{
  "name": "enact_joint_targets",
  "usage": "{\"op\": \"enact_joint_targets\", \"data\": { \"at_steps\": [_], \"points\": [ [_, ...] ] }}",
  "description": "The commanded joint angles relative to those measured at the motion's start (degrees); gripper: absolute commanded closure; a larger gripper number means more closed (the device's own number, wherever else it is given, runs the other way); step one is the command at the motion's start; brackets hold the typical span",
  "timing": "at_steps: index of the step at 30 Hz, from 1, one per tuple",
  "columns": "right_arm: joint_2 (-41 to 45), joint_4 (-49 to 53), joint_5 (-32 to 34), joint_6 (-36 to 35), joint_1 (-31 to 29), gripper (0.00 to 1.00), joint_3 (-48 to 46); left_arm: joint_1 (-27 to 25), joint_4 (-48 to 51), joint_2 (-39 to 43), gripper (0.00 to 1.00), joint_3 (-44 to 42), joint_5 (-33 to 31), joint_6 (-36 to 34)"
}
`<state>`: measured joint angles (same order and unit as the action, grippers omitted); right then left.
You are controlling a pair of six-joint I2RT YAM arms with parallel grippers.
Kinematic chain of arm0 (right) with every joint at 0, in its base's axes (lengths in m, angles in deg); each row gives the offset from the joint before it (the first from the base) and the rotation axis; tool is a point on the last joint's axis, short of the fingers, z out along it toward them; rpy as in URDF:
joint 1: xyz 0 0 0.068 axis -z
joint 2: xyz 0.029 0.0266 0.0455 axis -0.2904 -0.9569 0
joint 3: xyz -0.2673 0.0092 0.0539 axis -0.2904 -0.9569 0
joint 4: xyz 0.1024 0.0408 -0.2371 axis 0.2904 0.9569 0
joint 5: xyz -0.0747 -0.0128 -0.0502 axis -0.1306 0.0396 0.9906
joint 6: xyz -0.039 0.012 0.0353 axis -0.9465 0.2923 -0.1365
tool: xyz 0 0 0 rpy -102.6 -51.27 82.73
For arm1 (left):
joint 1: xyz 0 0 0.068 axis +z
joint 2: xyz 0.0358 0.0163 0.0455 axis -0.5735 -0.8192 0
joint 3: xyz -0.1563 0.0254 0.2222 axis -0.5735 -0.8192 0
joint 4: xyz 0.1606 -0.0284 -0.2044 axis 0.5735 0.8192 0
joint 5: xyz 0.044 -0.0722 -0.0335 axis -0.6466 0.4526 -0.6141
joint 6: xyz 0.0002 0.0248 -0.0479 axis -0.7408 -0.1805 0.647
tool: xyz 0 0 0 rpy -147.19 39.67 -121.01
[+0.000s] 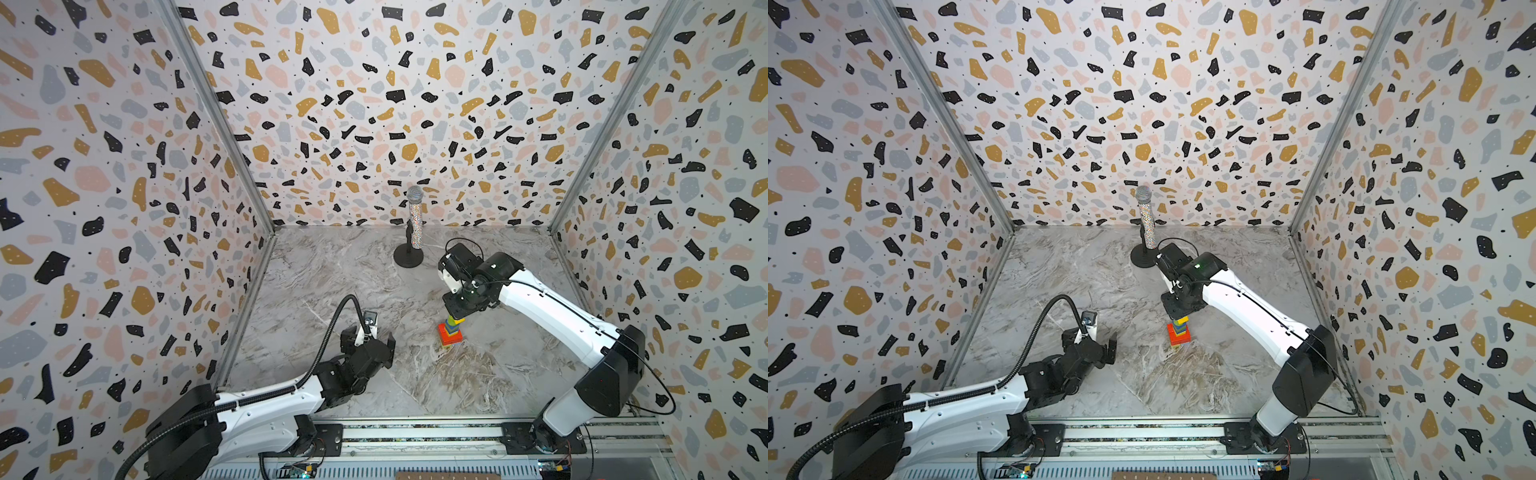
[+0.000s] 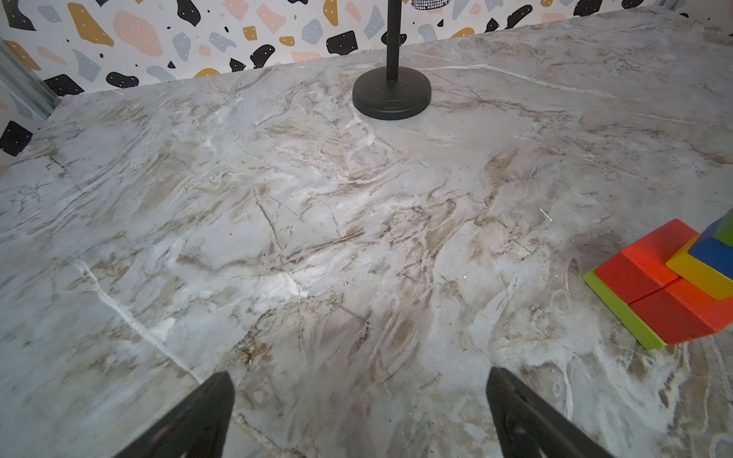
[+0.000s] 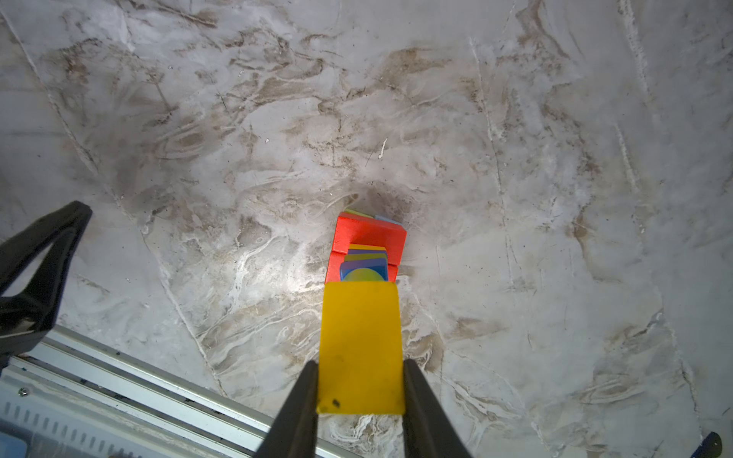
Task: Build the wood block tower
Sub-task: 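Lower the yellow block onto the green cylinder with the right gripper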
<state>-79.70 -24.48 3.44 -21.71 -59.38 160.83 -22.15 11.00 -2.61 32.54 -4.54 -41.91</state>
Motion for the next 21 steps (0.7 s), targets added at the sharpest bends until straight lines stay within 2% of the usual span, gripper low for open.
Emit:
{"op": "enact_joint_targets", "data": {
  "at_steps": [1, 21],
  "points": [
    [0.16, 0.59, 0.09, 0.01, -0.36, 0.72, -0.70, 0.32, -1.46, 0.57, 0.00, -0.44, -0.42, -0.81],
    [-0.65, 0.00, 0.16, 0.26, -0.34, 0.72, -0.47, 0.36, -1.14, 1.08, 0.00, -0.53, -0.51, -0.81]
  ]
}}
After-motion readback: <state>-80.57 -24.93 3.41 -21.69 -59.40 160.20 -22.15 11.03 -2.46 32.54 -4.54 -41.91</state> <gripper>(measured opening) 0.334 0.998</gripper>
